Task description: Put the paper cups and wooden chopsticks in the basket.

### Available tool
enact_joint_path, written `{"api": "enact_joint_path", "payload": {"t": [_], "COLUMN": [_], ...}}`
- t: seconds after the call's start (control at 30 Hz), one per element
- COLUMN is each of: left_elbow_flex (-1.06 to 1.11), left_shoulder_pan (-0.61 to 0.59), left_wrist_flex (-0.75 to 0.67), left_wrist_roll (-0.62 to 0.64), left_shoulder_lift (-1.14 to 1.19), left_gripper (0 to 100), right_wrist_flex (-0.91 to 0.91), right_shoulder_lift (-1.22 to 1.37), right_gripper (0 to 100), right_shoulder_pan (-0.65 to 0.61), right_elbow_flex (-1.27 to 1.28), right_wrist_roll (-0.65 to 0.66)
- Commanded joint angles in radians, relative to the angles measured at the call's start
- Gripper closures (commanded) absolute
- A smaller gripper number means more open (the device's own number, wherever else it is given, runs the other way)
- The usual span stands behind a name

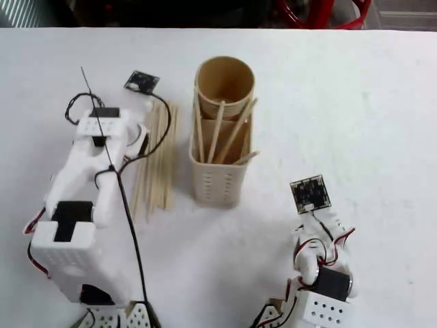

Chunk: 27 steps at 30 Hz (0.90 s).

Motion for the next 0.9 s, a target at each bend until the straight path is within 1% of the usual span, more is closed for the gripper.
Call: {"api": "enact_joint_path", "payload": {"t": [0.0,0.13,0.2,0.63,0.77,0.87], "left_elbow_flex": [-0.055,-0.057,-0.057,-0.057,-0.02,0.049], "left_shoulder_pan": [0.012,0.019,0.018,0.016,0.016,0.021], "left_wrist_flex": [0.005,0.008,0.008,0.008,0.002,-0.041], "left_wrist_roll": [0.035,0.035,0.035,0.034,0.034,0.034], "left_shoulder_lift": [0.024,0.054,0.045,0.01,-0.053,-0.099], "left_gripper": [97,91,89,88,88,88], "right_wrist_flex": [0.004,0.004,0.004,0.004,0.004,0.004], "right_shoulder_lift": [-0.005,-0.005,-0.005,-0.005,-0.005,-0.005], "right_gripper": [94.2,94.2,94.2,94.2,94.2,94.2], "right_shoulder_pan": [0.004,0.004,0.004,0.004,0.004,0.004], "right_elbow_flex": [0.009,0.009,0.009,0.009,0.009,0.009], "right_wrist_roll": [0.005,0.005,0.005,0.005,0.005,0.005]}}
